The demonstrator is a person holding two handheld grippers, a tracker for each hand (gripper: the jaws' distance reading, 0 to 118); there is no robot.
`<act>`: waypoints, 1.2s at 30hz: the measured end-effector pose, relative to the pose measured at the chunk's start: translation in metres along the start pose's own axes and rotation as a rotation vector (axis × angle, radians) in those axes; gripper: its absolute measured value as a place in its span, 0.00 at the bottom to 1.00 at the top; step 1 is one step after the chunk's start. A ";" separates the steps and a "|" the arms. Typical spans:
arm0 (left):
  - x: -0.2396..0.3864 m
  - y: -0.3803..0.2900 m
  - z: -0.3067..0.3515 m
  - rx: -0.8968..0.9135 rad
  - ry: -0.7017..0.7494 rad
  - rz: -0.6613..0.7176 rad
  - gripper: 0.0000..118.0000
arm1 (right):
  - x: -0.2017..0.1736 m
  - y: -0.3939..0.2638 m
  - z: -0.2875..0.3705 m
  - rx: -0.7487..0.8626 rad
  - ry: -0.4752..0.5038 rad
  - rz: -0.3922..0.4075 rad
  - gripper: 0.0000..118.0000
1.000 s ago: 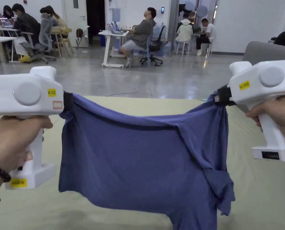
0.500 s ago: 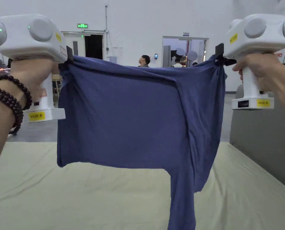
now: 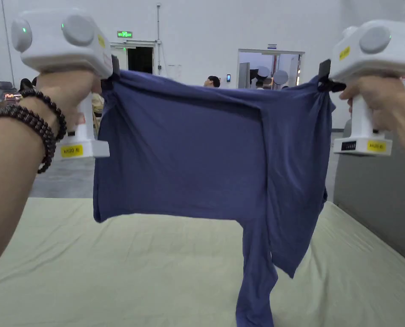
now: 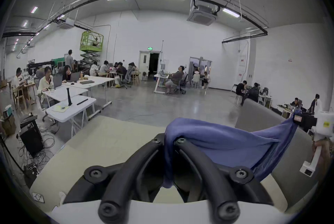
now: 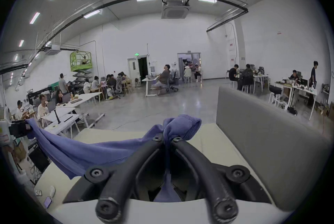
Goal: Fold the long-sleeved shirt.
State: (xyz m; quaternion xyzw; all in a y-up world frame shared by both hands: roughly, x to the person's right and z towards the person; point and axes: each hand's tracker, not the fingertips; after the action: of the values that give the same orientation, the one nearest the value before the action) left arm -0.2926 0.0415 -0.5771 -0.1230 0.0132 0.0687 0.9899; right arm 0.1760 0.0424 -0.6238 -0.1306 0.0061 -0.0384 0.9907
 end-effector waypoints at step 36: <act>-0.095 -0.476 0.203 -0.688 -0.158 -0.072 0.01 | 0.066 -0.493 0.211 -0.694 0.162 0.065 0.00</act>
State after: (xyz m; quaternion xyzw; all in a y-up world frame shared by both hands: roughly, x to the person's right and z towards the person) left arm -0.3182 -0.3780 -0.2610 -0.4441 -0.0919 0.0435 0.8902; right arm 0.2098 -0.3830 -0.2925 -0.4556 0.1015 -0.0126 0.8843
